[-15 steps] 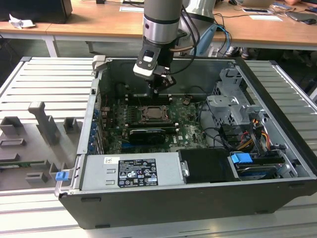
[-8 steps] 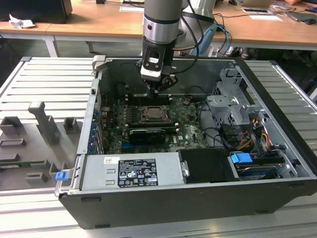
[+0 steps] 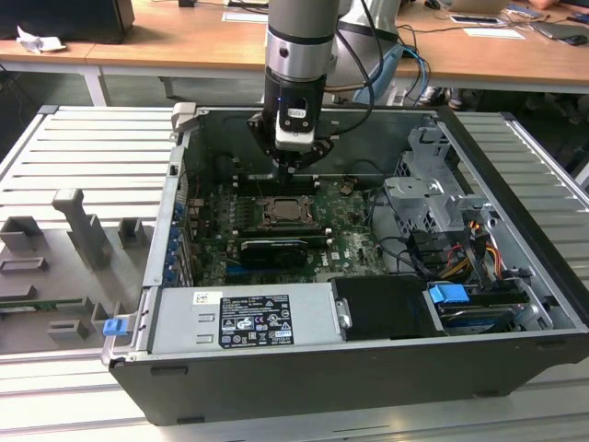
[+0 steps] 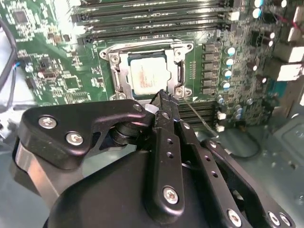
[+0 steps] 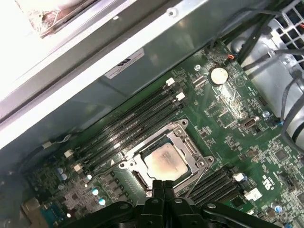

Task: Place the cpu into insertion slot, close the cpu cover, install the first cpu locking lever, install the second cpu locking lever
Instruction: 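Install the first cpu locking lever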

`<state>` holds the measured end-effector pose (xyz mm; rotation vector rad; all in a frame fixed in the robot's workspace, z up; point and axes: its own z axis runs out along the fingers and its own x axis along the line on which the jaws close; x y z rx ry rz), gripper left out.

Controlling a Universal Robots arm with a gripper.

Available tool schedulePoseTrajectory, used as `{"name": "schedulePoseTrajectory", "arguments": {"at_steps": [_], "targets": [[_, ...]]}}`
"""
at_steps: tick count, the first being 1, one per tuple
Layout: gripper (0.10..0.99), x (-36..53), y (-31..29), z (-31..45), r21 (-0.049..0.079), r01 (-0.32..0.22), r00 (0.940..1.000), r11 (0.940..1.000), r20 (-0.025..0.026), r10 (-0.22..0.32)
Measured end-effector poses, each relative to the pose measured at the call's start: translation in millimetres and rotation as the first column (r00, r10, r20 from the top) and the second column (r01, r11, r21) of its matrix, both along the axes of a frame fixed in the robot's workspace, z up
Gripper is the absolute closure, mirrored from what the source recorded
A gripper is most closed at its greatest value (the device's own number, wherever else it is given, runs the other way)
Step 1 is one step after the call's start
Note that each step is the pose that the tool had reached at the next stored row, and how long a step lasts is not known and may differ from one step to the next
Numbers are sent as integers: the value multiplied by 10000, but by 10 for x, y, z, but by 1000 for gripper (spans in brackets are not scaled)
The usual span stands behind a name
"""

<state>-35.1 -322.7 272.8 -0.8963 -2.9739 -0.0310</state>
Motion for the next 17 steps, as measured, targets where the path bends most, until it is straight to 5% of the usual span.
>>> {"name": "schedulePoseTrajectory", "arguments": {"at_steps": [8,17], "targets": [[980,0,0,-1,1,-1115,9938,9938,1,1115],[980,0,0,-2,1,-2458,9693,9693,0,2458]]}}
